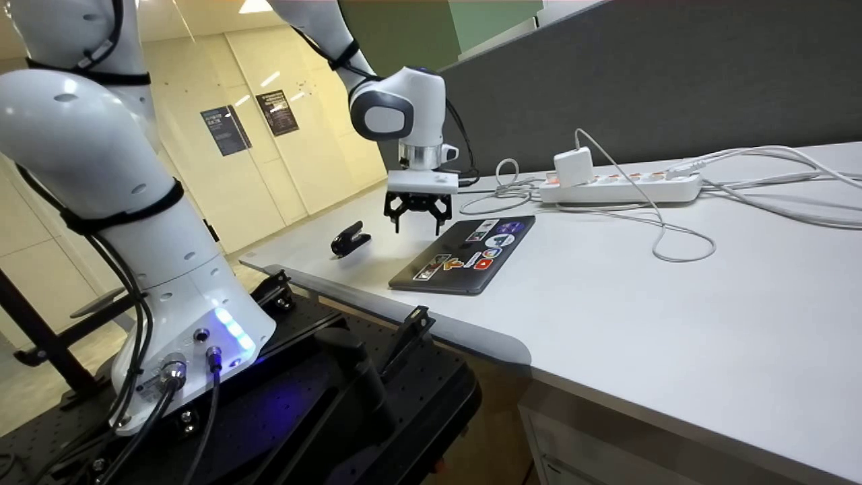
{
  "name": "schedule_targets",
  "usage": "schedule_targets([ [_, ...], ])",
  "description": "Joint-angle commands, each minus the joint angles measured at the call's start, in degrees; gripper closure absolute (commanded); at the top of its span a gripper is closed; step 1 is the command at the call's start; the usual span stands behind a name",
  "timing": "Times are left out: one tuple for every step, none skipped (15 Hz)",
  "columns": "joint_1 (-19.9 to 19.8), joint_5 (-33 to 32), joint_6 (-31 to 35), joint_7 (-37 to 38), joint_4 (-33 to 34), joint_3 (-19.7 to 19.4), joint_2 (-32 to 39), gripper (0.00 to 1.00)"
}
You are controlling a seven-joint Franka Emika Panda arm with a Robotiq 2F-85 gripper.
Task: Close the laptop fully
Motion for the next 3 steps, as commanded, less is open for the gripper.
schedule_targets([
  [1.8, 2.9, 2.1, 0.3, -5.4, -0.6, -6.8, 0.0],
  [2.8, 2.2, 2.6, 1.4, -7.1, -1.3, -8.5, 0.0],
  [3.7, 2.3, 2.9, 2.7, -8.6, -2.0, -10.0, 0.0],
])
